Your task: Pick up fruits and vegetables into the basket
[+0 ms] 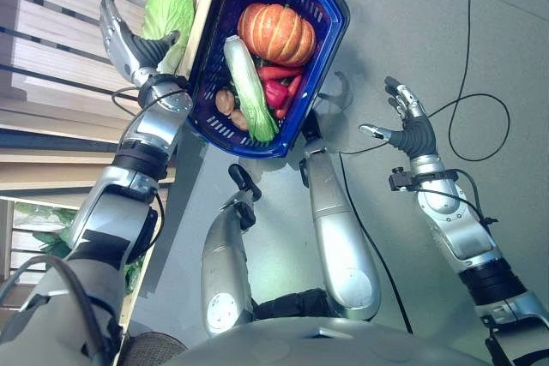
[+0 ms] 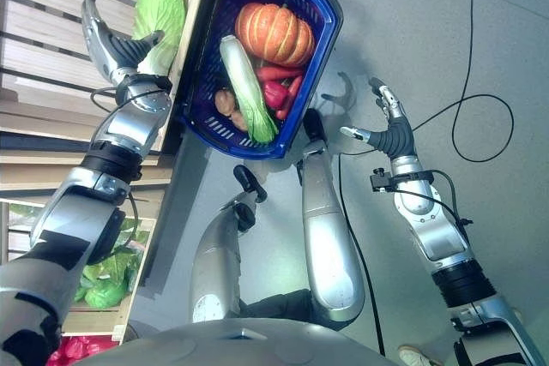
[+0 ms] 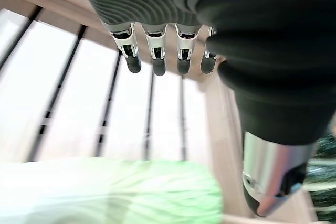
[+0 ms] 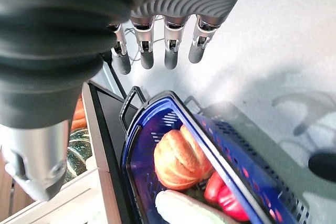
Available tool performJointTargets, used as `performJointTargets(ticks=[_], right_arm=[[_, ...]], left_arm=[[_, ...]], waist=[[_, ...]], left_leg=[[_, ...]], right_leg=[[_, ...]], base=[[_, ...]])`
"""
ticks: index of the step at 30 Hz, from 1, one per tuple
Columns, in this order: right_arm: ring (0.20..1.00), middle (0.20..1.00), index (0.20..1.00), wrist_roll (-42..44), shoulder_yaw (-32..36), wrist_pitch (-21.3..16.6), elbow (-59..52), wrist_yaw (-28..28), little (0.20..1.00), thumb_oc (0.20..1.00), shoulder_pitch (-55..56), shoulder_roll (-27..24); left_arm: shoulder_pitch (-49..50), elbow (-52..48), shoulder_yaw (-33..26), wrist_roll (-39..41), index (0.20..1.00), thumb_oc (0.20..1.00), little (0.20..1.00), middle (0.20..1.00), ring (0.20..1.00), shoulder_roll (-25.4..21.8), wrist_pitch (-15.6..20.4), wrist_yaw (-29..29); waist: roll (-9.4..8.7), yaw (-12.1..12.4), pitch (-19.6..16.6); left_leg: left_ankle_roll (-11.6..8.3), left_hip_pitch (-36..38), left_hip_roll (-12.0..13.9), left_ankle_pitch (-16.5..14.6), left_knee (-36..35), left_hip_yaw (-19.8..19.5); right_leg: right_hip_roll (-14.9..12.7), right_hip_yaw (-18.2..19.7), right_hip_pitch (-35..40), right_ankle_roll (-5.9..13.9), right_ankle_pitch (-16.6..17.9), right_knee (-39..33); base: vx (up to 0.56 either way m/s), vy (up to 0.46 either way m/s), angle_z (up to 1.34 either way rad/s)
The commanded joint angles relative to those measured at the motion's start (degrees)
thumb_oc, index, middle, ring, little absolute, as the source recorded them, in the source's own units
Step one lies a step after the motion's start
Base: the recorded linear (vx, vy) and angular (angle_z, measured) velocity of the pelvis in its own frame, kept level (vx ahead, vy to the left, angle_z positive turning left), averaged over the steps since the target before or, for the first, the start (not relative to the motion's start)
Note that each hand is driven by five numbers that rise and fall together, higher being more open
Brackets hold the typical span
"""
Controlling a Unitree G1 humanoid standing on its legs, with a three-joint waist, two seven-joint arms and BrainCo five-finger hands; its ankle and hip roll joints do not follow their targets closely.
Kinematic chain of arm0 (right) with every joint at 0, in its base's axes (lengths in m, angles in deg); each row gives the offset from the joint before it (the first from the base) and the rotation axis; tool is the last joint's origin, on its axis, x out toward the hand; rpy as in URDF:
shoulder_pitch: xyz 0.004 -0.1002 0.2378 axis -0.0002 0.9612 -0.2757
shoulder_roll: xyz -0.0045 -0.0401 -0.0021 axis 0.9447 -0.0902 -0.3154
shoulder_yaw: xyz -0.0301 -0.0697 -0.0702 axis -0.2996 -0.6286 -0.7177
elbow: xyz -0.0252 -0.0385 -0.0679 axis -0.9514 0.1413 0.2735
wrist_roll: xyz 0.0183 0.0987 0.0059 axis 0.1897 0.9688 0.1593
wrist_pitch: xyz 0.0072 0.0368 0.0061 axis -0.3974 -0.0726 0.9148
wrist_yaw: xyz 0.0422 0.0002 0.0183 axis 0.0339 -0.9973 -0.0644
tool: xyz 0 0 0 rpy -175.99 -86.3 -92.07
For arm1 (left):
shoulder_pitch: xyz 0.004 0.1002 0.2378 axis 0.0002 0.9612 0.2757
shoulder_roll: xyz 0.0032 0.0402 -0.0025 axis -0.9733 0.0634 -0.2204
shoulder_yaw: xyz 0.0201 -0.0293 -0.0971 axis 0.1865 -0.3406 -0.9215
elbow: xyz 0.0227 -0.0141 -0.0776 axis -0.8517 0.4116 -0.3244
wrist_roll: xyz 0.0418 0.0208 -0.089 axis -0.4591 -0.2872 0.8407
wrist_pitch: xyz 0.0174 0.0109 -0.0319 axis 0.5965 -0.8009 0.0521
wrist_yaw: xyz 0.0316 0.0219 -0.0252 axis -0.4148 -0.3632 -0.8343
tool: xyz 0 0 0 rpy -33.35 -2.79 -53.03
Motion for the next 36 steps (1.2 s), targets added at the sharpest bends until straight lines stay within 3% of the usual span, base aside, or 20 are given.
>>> performJointTargets(ticks=[1, 22, 36], right_arm=[[1.000, 1.000, 1.000, -0.2, 0.8, -0.6, -3.1, 0.0, 1.000, 1.000, 1.8, 0.7], [1.000, 1.000, 1.000, 2.6, 1.8, 2.6, -4.2, -2.1, 1.000, 1.000, 0.1, -0.1], [1.000, 1.000, 1.000, 4.7, 0.7, 2.3, -2.5, -3.0, 1.000, 1.000, -2.1, 0.1]], left_arm=[[1.7, 4.1, -0.8, 2.4, 1.000, 1.000, 1.000, 1.000, 1.000, -5.8, -0.1, -0.1], [4.8, 13.8, -4.7, 12.1, 1.000, 1.000, 1.000, 1.000, 1.000, -7.8, -4.4, 2.6], [3.3, 16.6, -3.5, 13.5, 1.000, 1.000, 1.000, 1.000, 1.000, -8.2, -4.3, 5.5]], waist=[[-2.47, -1.3, -2.8], [-3.40, -0.4, -2.8], [-3.57, -0.3, -2.8]], left_leg=[[2.40, -6.8, -0.2, 0.5, 2.6, 1.8], [2.70, -11.7, 0.1, -0.7, 5.4, 1.4], [3.10, -15.9, 0.1, -1.7, 7.4, 0.9]], right_leg=[[1.5, -3.1, -0.2, 1.14, -10.0, 5.5], [1.5, -3.5, -4.4, 0.55, -10.4, 6.7], [1.9, -2.9, -8.6, 0.43, -10.0, 7.9]], base=[[0.01, 0.038, -0.03], [0.01, 0.027, 0.00], [0.00, 0.003, -0.01]])
